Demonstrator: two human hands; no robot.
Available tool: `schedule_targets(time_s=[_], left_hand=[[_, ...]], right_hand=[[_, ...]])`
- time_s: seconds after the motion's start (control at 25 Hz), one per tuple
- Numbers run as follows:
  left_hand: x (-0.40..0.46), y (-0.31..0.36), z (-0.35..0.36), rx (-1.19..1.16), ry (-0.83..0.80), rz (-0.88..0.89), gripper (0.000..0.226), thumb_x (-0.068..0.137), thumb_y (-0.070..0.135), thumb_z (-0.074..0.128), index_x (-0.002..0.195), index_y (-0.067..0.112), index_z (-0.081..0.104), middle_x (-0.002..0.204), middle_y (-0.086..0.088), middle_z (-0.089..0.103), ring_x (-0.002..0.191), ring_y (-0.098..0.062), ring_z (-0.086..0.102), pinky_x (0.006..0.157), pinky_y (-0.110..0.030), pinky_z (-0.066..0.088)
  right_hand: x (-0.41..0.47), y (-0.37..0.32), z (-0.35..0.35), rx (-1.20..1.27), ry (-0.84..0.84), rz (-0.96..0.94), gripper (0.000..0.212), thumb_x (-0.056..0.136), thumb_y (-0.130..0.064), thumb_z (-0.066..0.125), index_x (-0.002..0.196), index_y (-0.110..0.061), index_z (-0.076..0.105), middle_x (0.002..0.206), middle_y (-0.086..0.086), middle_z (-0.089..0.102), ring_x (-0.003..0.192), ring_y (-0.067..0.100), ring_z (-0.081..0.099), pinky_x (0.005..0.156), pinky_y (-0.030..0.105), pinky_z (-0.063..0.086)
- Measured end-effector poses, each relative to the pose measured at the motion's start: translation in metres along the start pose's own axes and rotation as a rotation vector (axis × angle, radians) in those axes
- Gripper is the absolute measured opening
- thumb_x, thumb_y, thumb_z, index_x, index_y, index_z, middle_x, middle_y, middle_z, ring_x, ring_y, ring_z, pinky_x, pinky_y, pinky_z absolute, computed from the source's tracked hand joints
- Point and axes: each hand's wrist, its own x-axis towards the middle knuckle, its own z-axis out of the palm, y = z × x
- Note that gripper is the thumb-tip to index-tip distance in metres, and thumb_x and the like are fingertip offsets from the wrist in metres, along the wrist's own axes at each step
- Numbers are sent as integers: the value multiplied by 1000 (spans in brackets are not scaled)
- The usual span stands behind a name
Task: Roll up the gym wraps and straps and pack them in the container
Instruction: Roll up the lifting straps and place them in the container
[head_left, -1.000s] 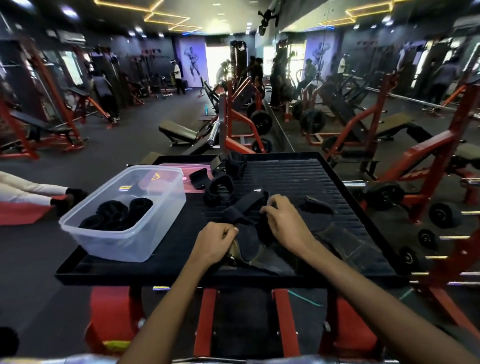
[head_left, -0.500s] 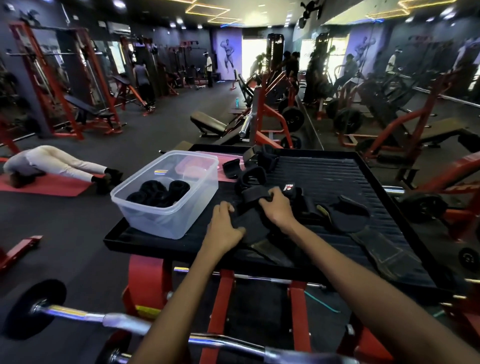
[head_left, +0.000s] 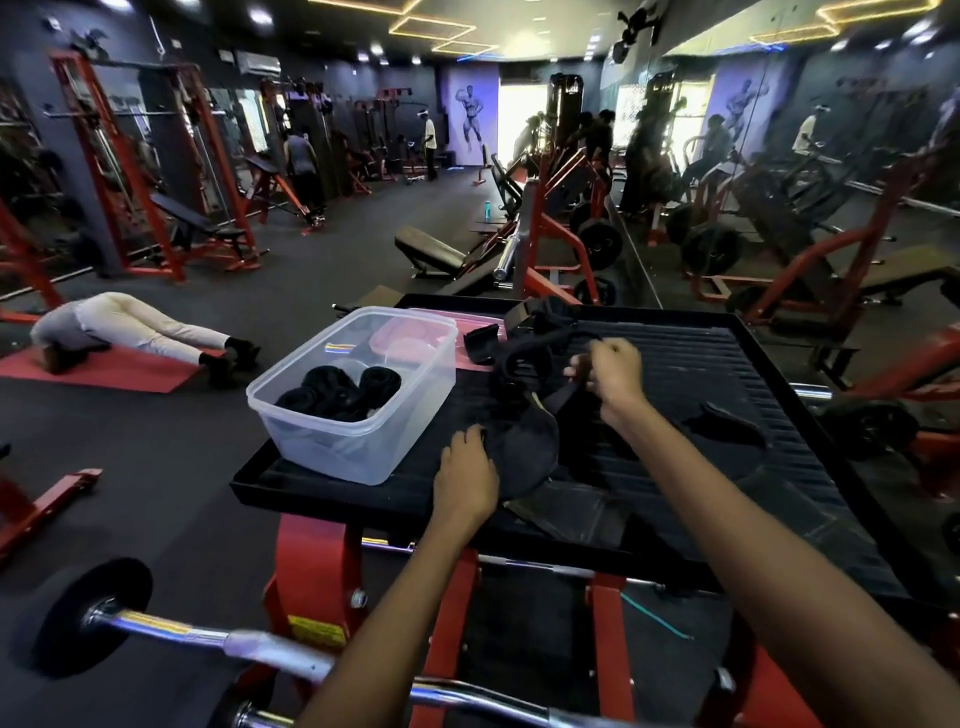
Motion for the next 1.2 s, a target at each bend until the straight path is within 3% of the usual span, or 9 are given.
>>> schedule_targets(time_s=[0.12,0.24,0.32,0.44,0.6,0.68,0.76,0.88,1.2], left_hand=[[0,2,-3,-122,61,-47,41,92,9,43,133,11,38,129,-10,44,116,-33,49,93,-43,40],[-1,-3,-1,-213,83,-30,40,92,7,45,132,9,40,130,-11,47,118,-31,49,97,-41,38],[0,-7,-1,-332,88,-51,38,91,9,48,129,8,43,127,-12,51,117,-29,50,97,-36,38],[4,-11,-4,-469,78,-145,37,89,19,58,121,6,48,116,-12,56,107,-27,53,87,-28,38],[5,-15,-5,-595,83,-228,39,85,31,64,113,6,52,104,-10,59,100,-25,56,84,-31,42],[3,-12,-5,-550,98,-182,38,86,32,63,111,5,52,101,-10,58,95,-23,54,82,-29,40],[2,-11,-4,-490,120,-141,36,87,32,61,109,4,52,98,-9,55,92,-22,51,81,-27,36],[0,-13,-4,-447,133,-118,39,88,34,60,110,3,51,97,-8,52,89,-19,48,81,-27,36],[-5,-10,-7,-444,156,-115,48,85,36,65,117,6,48,105,-6,52,100,-22,50,87,-29,39]], right_hand=[[17,-8,-23,60,190,18,6,87,-12,51,86,-14,46,76,4,54,57,17,60,48,25,42],[24,-10,-49,43,389,33,16,88,-15,55,102,-9,49,100,13,61,78,24,60,70,32,49],[27,-3,-62,-266,390,86,41,91,-24,54,123,-2,43,129,22,51,109,35,56,92,40,46],[17,3,-72,-739,234,144,71,87,-49,55,130,6,44,141,29,35,129,43,35,105,43,34],[-28,10,-61,-932,118,-258,36,85,-37,60,99,-4,67,114,21,57,108,34,53,88,34,43],[-51,20,-47,-1062,-222,-212,39,82,-50,62,80,-11,65,88,12,62,92,28,60,69,29,44],[-63,35,-38,-1347,-507,-36,67,75,-67,59,103,-6,62,110,18,60,109,30,54,83,33,47],[-63,45,-37,-1511,-484,17,89,69,-68,65,130,-6,46,140,16,43,131,34,38,105,43,37],[-65,33,-50,-1536,-625,132,77,70,-62,69,121,-6,54,121,8,60,103,27,59,86,33,49]])
